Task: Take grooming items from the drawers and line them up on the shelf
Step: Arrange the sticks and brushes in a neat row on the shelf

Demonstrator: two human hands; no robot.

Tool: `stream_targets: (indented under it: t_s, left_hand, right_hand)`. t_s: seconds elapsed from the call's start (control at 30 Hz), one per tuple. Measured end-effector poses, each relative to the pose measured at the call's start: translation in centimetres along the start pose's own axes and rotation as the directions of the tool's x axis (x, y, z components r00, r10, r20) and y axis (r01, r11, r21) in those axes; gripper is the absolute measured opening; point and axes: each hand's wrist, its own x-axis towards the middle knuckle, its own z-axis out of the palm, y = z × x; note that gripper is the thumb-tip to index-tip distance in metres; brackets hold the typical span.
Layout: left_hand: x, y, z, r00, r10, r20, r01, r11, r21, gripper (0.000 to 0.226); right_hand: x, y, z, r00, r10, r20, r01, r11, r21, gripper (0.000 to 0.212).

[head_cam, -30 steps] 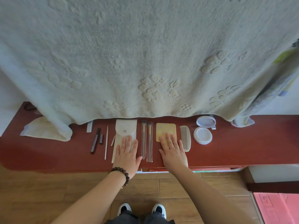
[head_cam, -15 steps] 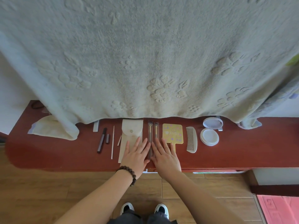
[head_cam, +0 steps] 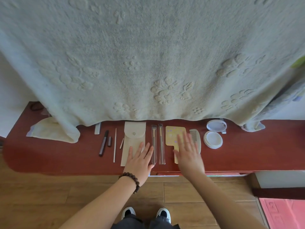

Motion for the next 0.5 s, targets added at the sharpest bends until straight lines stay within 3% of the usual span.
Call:
stream_targets:
  t_s: [0.07,0.13,0.5]
  left_hand:
    - [0.1,-0.1,0.0,1.000,-0.005,-0.013,0.005,1.000,-0.008,0.064]
    - [0.2,-0.3,0.0,1.000,-0.015,-0.014,0.014,1.000,-0.016,0.064]
    - [0.1,-0.4,-0.1,0.998,-0.055,-0.018,0.054,0.997,-0.053,0.064]
  right_hand:
    - [-0.3,3.3,-0.4,0.986,0.165,-0.028,-0.164,0.986,0.040,0.064]
    - [-0.4,5.5,-0.1,0.971,0.235,0.040,-0.236,0.972,0.016,0.063]
    - [-0.2,6.6,0.4,0.987,0.145,0.077,-0.130,0.977,-0.166,0.060]
